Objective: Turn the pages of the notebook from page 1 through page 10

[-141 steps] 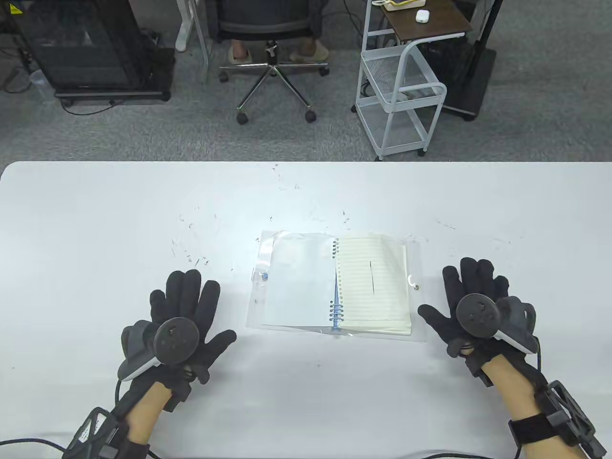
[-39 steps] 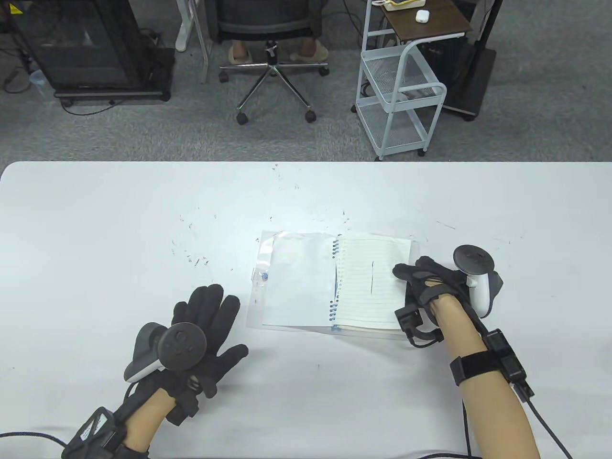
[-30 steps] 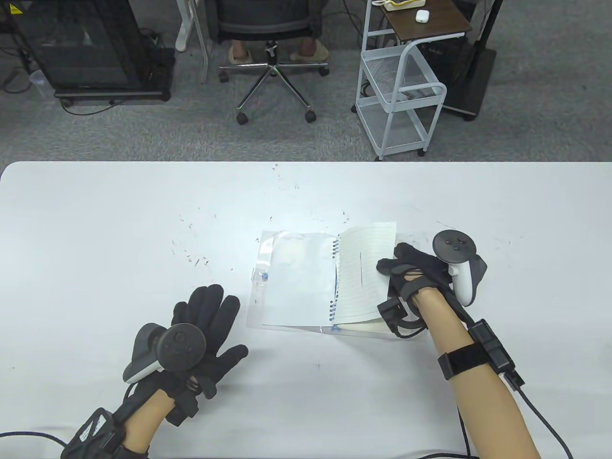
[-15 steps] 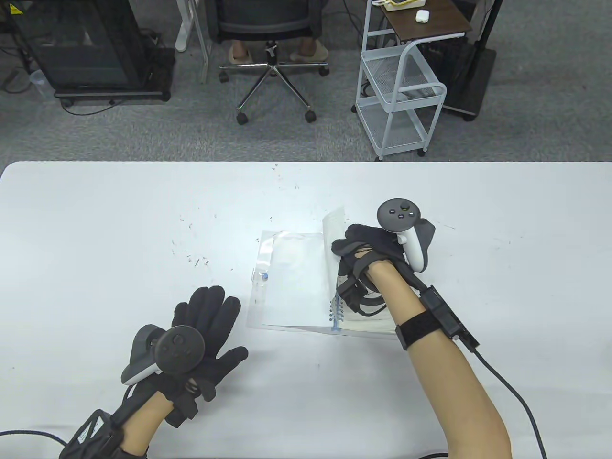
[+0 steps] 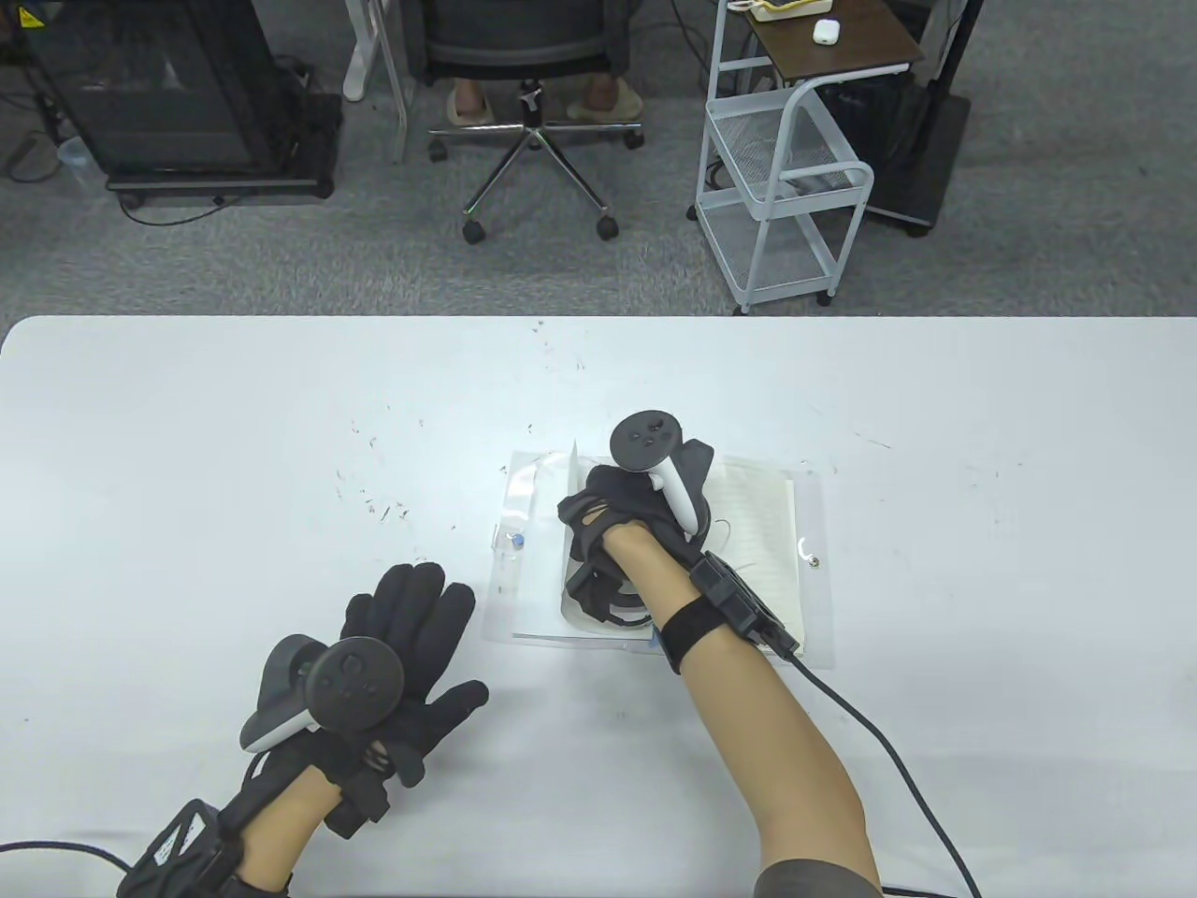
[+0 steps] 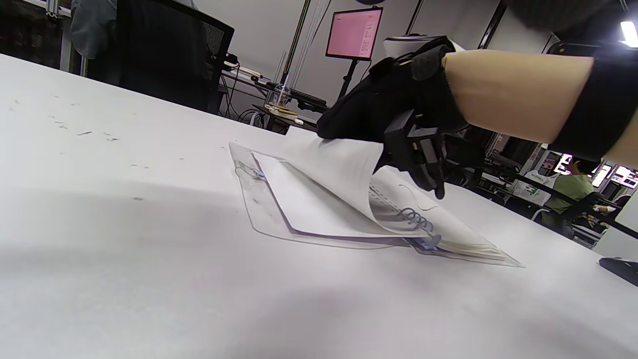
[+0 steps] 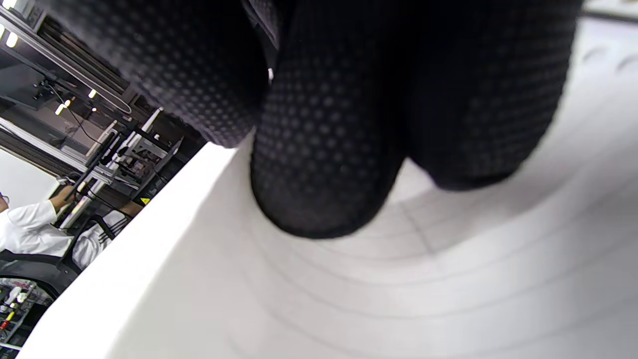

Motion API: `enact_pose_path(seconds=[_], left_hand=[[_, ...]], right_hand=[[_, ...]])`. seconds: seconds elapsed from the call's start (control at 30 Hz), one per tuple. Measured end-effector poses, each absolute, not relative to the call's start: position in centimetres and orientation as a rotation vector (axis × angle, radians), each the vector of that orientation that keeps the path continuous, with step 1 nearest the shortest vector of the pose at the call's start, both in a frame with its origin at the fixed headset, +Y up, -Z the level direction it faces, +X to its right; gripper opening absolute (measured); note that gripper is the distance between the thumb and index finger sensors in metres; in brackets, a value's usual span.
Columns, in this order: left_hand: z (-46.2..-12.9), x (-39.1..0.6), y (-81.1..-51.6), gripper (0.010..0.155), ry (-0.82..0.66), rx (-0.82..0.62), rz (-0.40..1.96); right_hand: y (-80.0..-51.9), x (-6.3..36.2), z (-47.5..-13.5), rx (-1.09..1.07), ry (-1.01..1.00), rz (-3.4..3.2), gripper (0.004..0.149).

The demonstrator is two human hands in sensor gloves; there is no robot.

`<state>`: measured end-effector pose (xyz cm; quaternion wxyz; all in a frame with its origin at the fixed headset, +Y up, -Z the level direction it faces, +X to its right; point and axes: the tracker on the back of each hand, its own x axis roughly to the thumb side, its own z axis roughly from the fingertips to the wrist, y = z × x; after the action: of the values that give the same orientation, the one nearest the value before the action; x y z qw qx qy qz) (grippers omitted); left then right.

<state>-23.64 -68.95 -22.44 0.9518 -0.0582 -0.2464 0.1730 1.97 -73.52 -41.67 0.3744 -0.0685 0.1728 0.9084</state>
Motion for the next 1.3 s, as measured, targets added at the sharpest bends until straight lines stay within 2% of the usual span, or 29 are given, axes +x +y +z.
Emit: enact_pose_path(seconds=[0.2, 0.37, 0.63, 0.77, 0.83, 1.0, 1.07, 1.2, 1.3], left_hand=[[-22.4, -23.6, -68.9, 0.087, -0.503, -0.125, 0.354], [-22.4, -23.6, -68.9, 0.088, -0.495, -0.121, 0.357], [-22.5, -23.8, -68.9, 0.088, -0.483, -0.125, 0.358], [-22.6, -23.8, -68.9, 0.088, -0.474, -0.130, 0.357], [-22.6, -23.8, -68.9, 0.087, -0.469, -0.132, 0.356], [-22.7, -24.0, -68.9, 0.087, -0.458, -0.137, 0.359], [-22.8, -24.0, -68.9, 0.087, -0.454, -0.142, 0.361], [-22.8, -24.0, -68.9, 0.087, -0.452, -0.150, 0.359], [-22.9, -24.0, -68.9, 0.087, -0.453, -0.153, 0.358]], right_hand=[[-74.6, 1.8, -41.5, -0.116, 0.498, 2.301, 0.075], [-74.0, 3.5, -41.0, -0.089, 0.460, 2.226, 0.078], [-71.6, 12.1, -40.1, -0.143, 0.241, 2.233, 0.083], [-71.9, 16.1, -39.9, -0.158, 0.144, 2.426, 0.088], [-72.7, 17.4, -39.7, -0.145, 0.164, 2.555, 0.094], [-76.1, 18.2, -39.4, -0.062, 0.422, 2.707, 0.110], [-77.1, 18.0, -39.3, -0.035, 0.467, 2.704, 0.114], [-78.4, 17.2, -39.1, -0.003, 0.558, 2.663, 0.118], [-78.4, 16.6, -39.0, 0.014, 0.546, 2.740, 0.118]])
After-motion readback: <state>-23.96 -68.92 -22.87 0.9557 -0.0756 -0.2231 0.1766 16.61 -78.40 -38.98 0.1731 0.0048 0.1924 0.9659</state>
